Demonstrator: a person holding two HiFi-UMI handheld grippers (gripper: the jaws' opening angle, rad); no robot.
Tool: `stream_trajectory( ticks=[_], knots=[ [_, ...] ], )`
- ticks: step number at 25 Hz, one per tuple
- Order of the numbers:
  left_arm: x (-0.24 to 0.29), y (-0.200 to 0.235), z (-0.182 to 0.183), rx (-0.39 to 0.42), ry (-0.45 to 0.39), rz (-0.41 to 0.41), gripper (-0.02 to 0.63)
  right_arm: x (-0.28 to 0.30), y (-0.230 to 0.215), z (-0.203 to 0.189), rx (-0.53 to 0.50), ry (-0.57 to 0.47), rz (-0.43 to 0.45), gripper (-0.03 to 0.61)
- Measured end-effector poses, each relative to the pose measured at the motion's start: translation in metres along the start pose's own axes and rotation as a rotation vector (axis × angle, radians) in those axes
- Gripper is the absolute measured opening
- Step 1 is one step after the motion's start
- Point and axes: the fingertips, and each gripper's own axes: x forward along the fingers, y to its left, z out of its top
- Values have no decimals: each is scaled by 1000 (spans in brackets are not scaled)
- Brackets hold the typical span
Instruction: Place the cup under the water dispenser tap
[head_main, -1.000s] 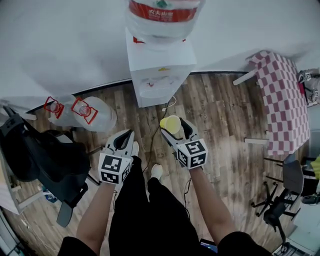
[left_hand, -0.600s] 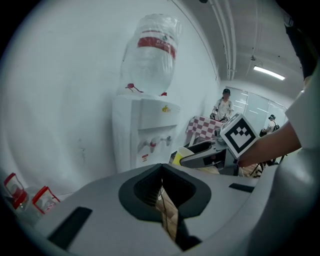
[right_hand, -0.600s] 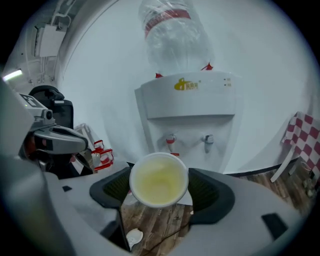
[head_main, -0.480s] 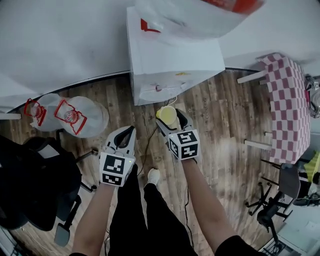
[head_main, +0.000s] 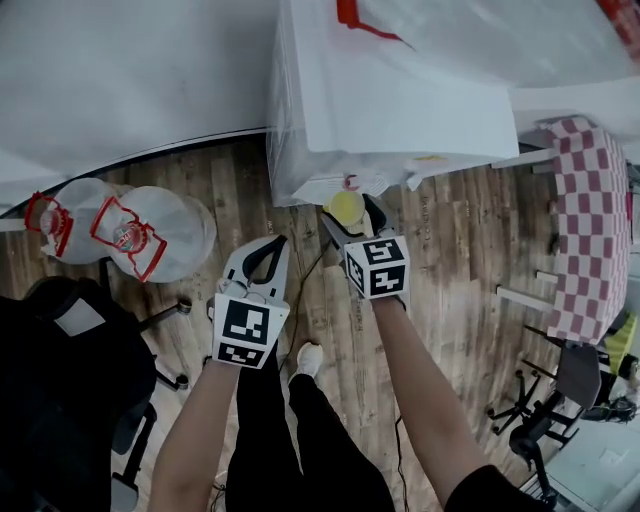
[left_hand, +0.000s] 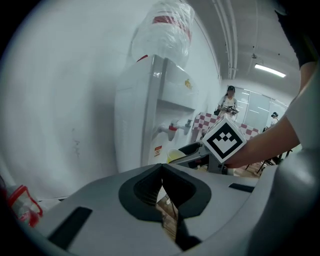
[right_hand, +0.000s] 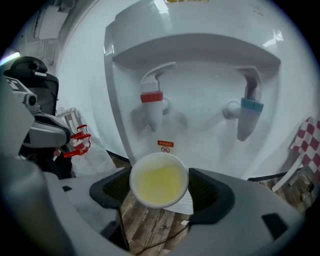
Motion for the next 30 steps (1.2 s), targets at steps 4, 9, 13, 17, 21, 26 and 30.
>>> stream_trajectory(
  ticks=[4, 9, 13, 17, 21, 26, 30],
  knots=[
    [7, 12, -14, -3, 12, 5, 15, 25, -2, -2, -5, -4, -3, 365],
    [11, 25, -25, -24, 21, 17, 15, 44, -7, -2, -10, -24, -25, 365],
    [15, 31, -36, -26, 42, 16, 15, 53, -8, -6, -23, -18, -35, 365],
    [20, 33, -41, -19, 51, 9, 15, 58, -8, -10, -84, -4, -57, 365],
    [21, 33, -43, -18, 49, 4, 15, 61, -10, -13, -84, -7, -64, 365],
    [21, 35, -45, -15, 54, 5, 15, 61, -9, -13, -64, -11, -49, 365],
    [18, 37, -46, -14, 52, 5, 15, 61, -7, -16, -55, -1, -39, 367]
  ],
)
